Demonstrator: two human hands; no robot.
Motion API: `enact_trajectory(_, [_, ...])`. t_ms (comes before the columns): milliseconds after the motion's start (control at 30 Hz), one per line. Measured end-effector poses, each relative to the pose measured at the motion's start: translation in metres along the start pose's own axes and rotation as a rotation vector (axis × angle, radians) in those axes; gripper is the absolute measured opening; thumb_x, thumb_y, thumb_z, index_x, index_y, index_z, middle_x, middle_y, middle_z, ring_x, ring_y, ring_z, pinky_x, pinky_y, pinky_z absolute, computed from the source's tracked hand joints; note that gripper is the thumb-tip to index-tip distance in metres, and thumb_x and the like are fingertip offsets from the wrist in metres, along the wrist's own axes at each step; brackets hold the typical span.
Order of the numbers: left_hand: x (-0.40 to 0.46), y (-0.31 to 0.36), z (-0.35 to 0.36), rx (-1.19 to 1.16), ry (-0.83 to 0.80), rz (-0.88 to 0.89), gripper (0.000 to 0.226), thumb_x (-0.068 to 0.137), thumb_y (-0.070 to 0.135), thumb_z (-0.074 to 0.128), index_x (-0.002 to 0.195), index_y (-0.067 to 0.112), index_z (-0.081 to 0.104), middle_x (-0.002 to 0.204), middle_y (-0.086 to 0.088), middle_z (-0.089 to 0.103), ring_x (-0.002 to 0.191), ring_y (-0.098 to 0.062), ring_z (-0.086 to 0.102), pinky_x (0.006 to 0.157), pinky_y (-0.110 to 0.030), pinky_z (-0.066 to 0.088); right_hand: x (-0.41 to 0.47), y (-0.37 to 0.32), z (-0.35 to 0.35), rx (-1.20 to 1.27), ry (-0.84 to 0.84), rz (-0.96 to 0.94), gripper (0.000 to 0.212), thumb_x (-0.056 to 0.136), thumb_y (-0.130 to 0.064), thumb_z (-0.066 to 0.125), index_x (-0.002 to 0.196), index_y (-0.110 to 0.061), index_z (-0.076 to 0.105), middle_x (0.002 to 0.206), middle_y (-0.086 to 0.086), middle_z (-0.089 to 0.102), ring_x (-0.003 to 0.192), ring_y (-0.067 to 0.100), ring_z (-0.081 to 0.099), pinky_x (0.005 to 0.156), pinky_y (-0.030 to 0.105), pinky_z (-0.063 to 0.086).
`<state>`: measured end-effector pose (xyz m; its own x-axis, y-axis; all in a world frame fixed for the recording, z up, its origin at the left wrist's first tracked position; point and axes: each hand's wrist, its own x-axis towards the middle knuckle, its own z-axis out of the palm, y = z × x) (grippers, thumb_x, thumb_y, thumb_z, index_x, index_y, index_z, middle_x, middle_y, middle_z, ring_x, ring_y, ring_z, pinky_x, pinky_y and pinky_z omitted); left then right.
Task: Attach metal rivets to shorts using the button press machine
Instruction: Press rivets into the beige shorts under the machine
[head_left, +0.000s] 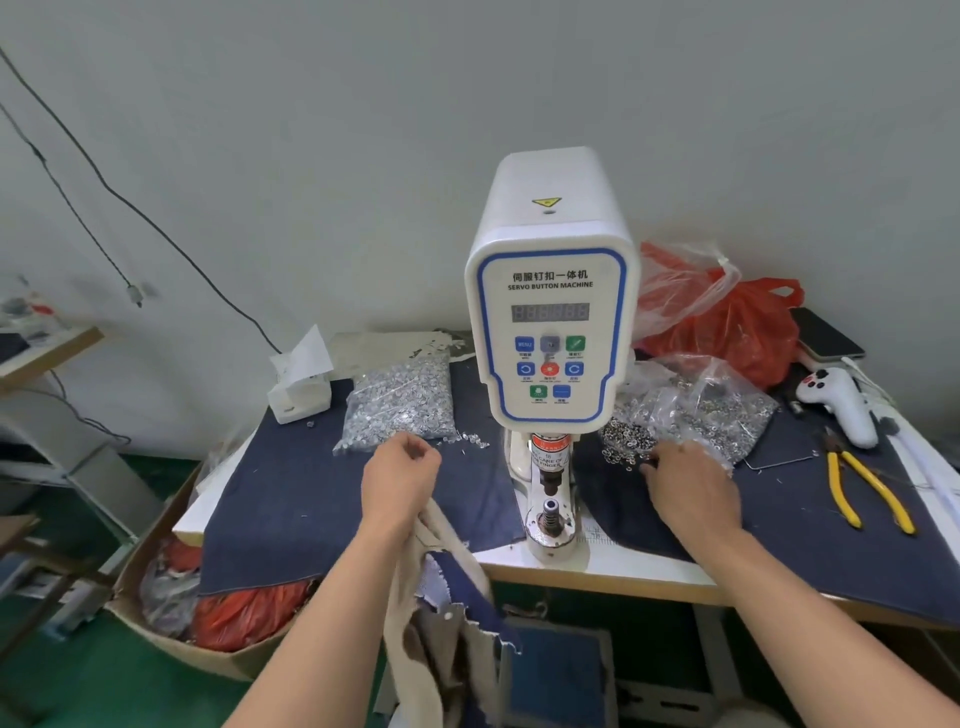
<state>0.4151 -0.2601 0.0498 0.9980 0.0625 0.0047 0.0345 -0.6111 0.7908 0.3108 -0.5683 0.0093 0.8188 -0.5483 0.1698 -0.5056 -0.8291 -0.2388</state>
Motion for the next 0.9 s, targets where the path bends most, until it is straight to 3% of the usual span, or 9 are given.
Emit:
enact_trajectory(67, [0.018,-0.006,0.013,0.139,-0.004,-0.01,0.007,0.097,0.027,0.064,0.099,0.024,0.07,0.101,0.004,0.073,0.1,-0.025,0.068,0.08,-0.032,0.047,-0.002,-0.001,0.006,0.053,0.055,0.003,0.022,0.1,-0.037,0.059,0.109,-0.019,0.068,0.109,0.007,0.062,0.099,0.032,0.063,0.069,0.039,0.046])
enact_trajectory(133, [0.028,-0.01,0.027,0.197,-0.012,-0.01,0.015,0.097,0.034,0.067,0.109,0.026,0.072,0.109,0.0,0.074,0.106,-0.028,0.068,0.082,-0.032,0.046,-0.007,0.001,0.011,0.087,0.113,-0.005,0.016,0.1,-0.033,0.059,0.104,-0.02,0.068,0.106,0.005,0.062,0.096,0.032,0.063,0.067,0.039,0.045])
enact_trajectory(267, [0.034,-0.014,0.049,0.298,-0.006,0.038,0.025,0.095,0.048,0.069,0.114,0.033,0.074,0.112,0.001,0.076,0.108,-0.03,0.069,0.082,-0.035,0.048,-0.009,0.0,0.012,0.118,0.129,-0.001,0.016,0.102,-0.031,0.055,0.095,-0.022,0.065,0.097,0.0,0.061,0.093,0.028,0.063,0.069,0.04,0.05])
enact_trajectory(500, [0.033,-0.014,0.059,0.278,0.047,0.074,0.016,0.097,0.041,0.066,0.107,0.038,0.079,0.105,0.005,0.079,0.102,-0.031,0.071,0.083,-0.038,0.053,-0.007,0.0,0.01,0.245,0.158,0.071,0.012,0.099,-0.031,0.058,0.094,-0.024,0.067,0.095,-0.003,0.064,0.091,0.027,0.064,0.071,0.039,0.052])
enact_trajectory(700, [0.027,-0.011,0.048,0.068,0.04,0.022,0.01,0.096,0.031,0.065,0.097,0.032,0.076,0.1,0.009,0.076,0.1,-0.021,0.069,0.08,-0.032,0.047,-0.01,0.003,0.009,0.343,0.251,0.059,0.01,0.095,-0.03,0.066,0.086,-0.025,0.067,0.09,-0.003,0.067,0.085,0.026,0.064,0.068,0.037,0.05])
enact_trajectory(900, [0.003,-0.006,0.017,-0.276,-0.01,0.028,0.013,0.09,0.018,0.075,0.084,0.029,0.077,0.081,0.014,0.076,0.082,-0.002,0.07,0.072,-0.021,0.05,-0.019,-0.002,-0.006,0.401,0.347,-0.047,0.011,0.094,-0.026,0.071,0.085,-0.019,0.07,0.077,-0.005,0.062,0.072,0.027,0.063,0.062,0.031,0.04])
